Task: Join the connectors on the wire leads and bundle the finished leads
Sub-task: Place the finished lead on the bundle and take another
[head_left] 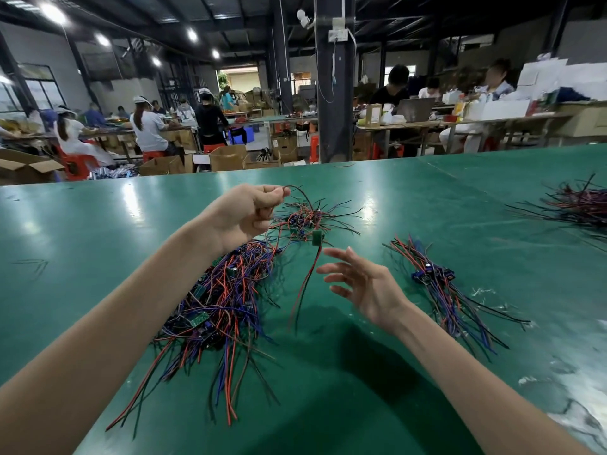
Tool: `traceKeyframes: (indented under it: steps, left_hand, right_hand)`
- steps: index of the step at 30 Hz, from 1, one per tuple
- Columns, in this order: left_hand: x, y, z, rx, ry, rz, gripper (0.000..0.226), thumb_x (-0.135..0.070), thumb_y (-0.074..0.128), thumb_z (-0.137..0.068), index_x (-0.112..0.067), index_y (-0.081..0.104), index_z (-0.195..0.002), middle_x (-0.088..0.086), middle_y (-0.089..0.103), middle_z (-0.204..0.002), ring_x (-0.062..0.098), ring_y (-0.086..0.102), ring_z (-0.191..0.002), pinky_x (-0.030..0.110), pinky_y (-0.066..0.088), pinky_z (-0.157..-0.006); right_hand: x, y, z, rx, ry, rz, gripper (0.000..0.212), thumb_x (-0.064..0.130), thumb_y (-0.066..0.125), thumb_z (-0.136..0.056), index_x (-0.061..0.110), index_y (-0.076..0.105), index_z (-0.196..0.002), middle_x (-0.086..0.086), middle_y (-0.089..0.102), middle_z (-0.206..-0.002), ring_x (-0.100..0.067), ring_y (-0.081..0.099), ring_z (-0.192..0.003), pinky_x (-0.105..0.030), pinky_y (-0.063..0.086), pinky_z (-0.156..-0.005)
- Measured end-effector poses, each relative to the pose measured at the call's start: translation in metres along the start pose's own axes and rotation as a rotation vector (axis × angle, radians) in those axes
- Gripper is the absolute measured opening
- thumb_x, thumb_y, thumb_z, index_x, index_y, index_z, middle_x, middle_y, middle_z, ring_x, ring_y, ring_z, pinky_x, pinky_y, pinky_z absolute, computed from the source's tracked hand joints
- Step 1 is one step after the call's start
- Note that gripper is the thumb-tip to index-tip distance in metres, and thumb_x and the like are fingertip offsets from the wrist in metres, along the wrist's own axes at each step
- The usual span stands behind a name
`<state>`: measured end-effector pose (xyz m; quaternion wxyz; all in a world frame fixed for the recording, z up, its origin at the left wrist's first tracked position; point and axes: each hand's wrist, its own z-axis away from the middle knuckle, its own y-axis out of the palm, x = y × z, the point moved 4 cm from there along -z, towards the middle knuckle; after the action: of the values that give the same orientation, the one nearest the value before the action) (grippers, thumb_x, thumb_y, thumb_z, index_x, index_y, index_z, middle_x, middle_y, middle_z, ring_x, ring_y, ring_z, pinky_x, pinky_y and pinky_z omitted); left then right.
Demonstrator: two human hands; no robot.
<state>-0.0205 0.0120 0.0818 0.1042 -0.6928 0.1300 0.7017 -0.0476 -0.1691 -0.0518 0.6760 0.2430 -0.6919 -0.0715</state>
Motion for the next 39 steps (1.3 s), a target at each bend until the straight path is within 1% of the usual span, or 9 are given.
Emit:
traceKeyframes:
  steps: [6, 9, 13, 16, 19, 22, 29, 35, 39]
  left_hand:
    - [-0.006, 0.008, -0.057, -0.207, 0.013, -0.063, 0.008, -0.007, 0.049, -0.097, -0.005, 0.053, -0.09, 0.005, 0.051, -0.079, 0.01, 0.048, -0.061, 0.016, 0.049, -0.05]
    - [-0.012, 0.0, -0.087, -0.337, 0.105, -0.135, 0.005, -0.006, 0.048, -0.097, -0.004, 0.052, -0.099, 0.013, 0.058, -0.095, 0.018, 0.059, -0.07, 0.023, 0.057, -0.061]
    - [0.017, -0.021, -0.107, -0.26, -0.109, -0.343, 0.046, -0.018, 0.052, -0.097, 0.005, 0.039, -0.134, 0.017, 0.044, -0.139, 0.025, 0.059, -0.105, 0.031, 0.054, -0.086]
    - [0.04, -0.047, -0.102, -0.271, -0.131, -0.648, 0.009, -0.007, 0.051, -0.096, -0.003, 0.052, -0.103, 0.017, 0.049, -0.111, 0.026, 0.054, -0.085, 0.031, 0.052, -0.071]
    - [0.052, -0.079, -0.09, -0.3, -0.088, -1.043, 0.021, 0.005, 0.046, -0.088, -0.011, 0.045, -0.074, 0.012, 0.044, -0.087, 0.021, 0.041, -0.072, 0.028, 0.039, -0.06]
    - [0.066, -0.097, -0.075, -0.195, -0.218, -1.217, 0.002, -0.005, 0.057, -0.09, -0.005, 0.059, -0.09, 0.011, 0.051, -0.088, 0.019, 0.042, -0.062, 0.023, 0.04, -0.055]
    - [0.074, -0.111, -0.065, -0.328, -0.084, -1.227, 0.023, -0.018, 0.075, -0.08, -0.007, 0.067, -0.098, 0.011, 0.065, -0.11, 0.026, 0.058, -0.101, 0.032, 0.045, -0.086]
    - [0.058, -0.111, -0.065, -0.42, 0.141, -1.095, 0.02, -0.019, 0.069, -0.085, -0.009, 0.054, -0.094, 0.01, 0.063, -0.097, 0.02, 0.055, -0.082, 0.028, 0.043, -0.069]
    - [0.032, -0.093, -0.059, -0.417, 0.304, -0.798, 0.016, -0.013, 0.067, -0.088, -0.009, 0.053, -0.093, 0.01, 0.065, -0.091, 0.021, 0.061, -0.084, 0.03, 0.045, -0.079]
  right_hand:
    - [-0.012, -0.029, -0.008, -0.487, -0.1, 0.185, 0.021, 0.015, 0.042, -0.099, 0.007, 0.062, -0.096, -0.01, 0.066, -0.084, -0.02, 0.056, -0.073, -0.028, 0.045, -0.067]
    - [-0.012, -0.034, -0.009, -0.524, -0.121, 0.163, 0.018, 0.009, 0.044, -0.098, 0.007, 0.06, -0.092, -0.011, 0.064, -0.079, -0.019, 0.056, -0.069, -0.028, 0.047, -0.066]
    - [-0.017, -0.035, -0.01, -0.506, -0.117, 0.205, 0.016, 0.01, 0.046, -0.098, 0.008, 0.06, -0.091, -0.009, 0.062, -0.078, -0.018, 0.055, -0.067, -0.028, 0.047, -0.068]
    - [-0.018, -0.034, -0.012, -0.492, -0.113, 0.273, 0.015, 0.013, 0.048, -0.098, 0.006, 0.061, -0.093, -0.009, 0.063, -0.08, -0.017, 0.056, -0.069, -0.03, 0.048, -0.073]
    - [-0.019, -0.032, -0.011, -0.467, -0.113, 0.339, 0.015, 0.014, 0.049, -0.097, 0.005, 0.061, -0.094, -0.009, 0.064, -0.082, -0.015, 0.057, -0.071, -0.027, 0.05, -0.071]
    - [-0.019, -0.032, -0.01, -0.462, -0.109, 0.368, 0.016, 0.013, 0.049, -0.097, 0.006, 0.062, -0.093, -0.008, 0.064, -0.082, -0.016, 0.056, -0.072, -0.028, 0.049, -0.071]
    - [-0.02, -0.033, -0.011, -0.462, -0.101, 0.374, 0.016, 0.012, 0.049, -0.097, 0.006, 0.063, -0.093, -0.009, 0.065, -0.082, -0.014, 0.056, -0.069, -0.022, 0.047, -0.065]
    - [-0.02, -0.034, -0.012, -0.456, -0.1, 0.378, 0.017, 0.014, 0.049, -0.097, 0.007, 0.063, -0.092, -0.008, 0.066, -0.081, -0.014, 0.057, -0.069, -0.023, 0.047, -0.066]
    - [-0.02, -0.034, -0.012, -0.462, -0.099, 0.379, 0.016, 0.014, 0.05, -0.096, 0.008, 0.064, -0.09, -0.007, 0.066, -0.08, -0.014, 0.056, -0.068, -0.024, 0.046, -0.067]
